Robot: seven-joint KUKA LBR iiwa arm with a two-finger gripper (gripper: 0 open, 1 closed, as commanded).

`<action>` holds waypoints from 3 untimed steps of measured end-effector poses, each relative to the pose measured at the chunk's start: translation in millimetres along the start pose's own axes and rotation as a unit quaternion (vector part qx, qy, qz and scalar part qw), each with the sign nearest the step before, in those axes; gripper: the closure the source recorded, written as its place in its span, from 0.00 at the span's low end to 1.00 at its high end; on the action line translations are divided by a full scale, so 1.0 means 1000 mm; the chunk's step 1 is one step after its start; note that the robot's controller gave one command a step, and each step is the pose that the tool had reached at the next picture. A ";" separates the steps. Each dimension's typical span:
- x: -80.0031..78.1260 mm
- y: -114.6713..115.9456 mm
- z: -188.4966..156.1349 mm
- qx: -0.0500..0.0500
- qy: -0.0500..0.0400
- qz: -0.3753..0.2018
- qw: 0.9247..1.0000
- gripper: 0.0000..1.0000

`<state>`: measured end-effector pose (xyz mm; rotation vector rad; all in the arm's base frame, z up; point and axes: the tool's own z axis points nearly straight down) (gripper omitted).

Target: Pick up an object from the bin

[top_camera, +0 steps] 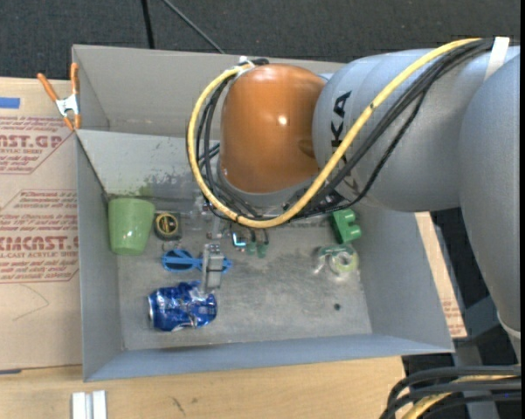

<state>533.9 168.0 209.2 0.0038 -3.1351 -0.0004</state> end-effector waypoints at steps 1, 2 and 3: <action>0.036 0.011 0.129 0.000 -0.001 -0.230 0.973 0.00; 0.035 0.011 0.127 0.000 -0.003 -0.229 0.973 1.00; 0.051 0.055 -0.032 -0.001 -0.008 -0.216 0.976 1.00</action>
Offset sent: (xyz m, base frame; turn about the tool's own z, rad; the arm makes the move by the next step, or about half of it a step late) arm -0.0358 0.0106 -0.1262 -0.4636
